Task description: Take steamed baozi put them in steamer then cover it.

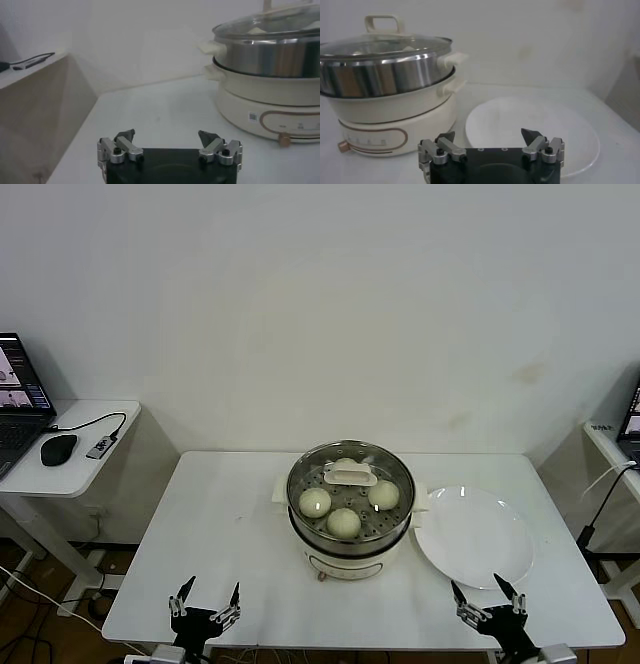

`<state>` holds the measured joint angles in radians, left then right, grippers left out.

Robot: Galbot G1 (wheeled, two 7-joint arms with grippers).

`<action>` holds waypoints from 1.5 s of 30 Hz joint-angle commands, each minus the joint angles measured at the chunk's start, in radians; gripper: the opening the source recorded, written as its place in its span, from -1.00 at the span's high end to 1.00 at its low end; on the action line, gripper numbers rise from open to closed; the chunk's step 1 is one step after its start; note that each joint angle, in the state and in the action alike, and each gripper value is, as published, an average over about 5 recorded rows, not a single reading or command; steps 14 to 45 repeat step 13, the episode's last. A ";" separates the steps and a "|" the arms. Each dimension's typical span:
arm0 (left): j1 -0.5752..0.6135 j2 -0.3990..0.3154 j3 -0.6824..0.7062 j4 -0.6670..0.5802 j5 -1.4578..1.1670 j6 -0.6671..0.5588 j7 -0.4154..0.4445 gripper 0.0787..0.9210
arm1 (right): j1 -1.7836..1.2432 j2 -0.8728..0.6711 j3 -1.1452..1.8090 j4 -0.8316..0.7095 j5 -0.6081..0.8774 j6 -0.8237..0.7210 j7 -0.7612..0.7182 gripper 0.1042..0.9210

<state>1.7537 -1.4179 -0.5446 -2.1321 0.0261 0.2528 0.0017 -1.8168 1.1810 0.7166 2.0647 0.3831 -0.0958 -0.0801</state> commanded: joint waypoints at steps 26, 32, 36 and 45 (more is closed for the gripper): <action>0.021 -0.002 0.001 -0.023 -0.012 -0.004 0.017 -0.77 | -0.009 0.009 0.018 0.004 -0.038 0.017 -0.010 -0.76; 0.021 -0.002 0.001 -0.023 -0.012 -0.004 0.017 -0.77 | -0.009 0.009 0.018 0.004 -0.038 0.017 -0.010 -0.76; 0.021 -0.002 0.001 -0.023 -0.012 -0.004 0.017 -0.77 | -0.009 0.009 0.018 0.004 -0.038 0.017 -0.010 -0.76; 0.021 -0.002 0.001 -0.023 -0.012 -0.004 0.017 -0.77 | -0.009 0.009 0.018 0.004 -0.038 0.017 -0.010 -0.76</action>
